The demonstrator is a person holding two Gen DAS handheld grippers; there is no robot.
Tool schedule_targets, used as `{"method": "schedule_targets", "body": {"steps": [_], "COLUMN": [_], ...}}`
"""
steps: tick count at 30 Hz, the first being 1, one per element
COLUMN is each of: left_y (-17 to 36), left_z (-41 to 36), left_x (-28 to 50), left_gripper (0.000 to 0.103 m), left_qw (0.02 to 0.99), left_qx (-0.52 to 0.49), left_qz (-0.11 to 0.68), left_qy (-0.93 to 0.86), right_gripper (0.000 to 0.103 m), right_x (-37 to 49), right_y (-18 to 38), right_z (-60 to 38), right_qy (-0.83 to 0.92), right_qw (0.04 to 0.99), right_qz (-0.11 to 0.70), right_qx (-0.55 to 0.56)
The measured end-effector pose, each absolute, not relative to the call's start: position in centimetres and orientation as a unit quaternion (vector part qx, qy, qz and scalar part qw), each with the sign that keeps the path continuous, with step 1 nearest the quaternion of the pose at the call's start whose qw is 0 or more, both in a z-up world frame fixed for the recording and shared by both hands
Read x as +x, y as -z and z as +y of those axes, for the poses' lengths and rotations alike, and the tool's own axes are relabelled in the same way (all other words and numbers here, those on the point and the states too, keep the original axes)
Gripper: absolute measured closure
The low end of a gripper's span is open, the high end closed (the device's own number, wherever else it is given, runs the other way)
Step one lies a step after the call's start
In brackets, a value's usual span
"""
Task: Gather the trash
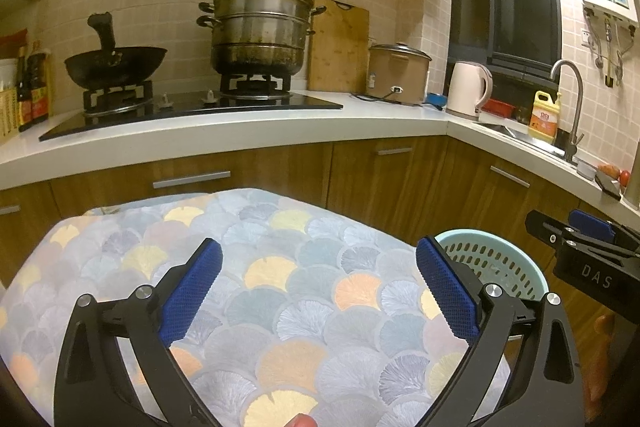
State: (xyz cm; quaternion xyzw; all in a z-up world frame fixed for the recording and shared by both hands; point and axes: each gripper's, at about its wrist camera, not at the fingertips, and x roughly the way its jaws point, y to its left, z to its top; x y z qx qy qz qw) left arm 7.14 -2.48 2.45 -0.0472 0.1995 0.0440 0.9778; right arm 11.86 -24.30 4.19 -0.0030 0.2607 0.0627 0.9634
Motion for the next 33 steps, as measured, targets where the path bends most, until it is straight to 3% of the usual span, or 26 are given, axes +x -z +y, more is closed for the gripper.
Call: {"method": "schedule_targets", "body": {"steps": [33], "left_y": [-3.1], "left_z": [-3.5], "left_x": [6.5], "left_gripper": [0.008], "left_qw": [0.981], "left_qx": [-0.023], "left_qz": [0.186], "left_qy": [-0.059], "right_gripper": [0.032], "right_x": [11.7], "right_y": [-4.0], "right_z": [-24.0], "right_qy": [-0.064], "right_qw": [0.963], "right_qz": [0.262], "right_qx": [-0.003]}}
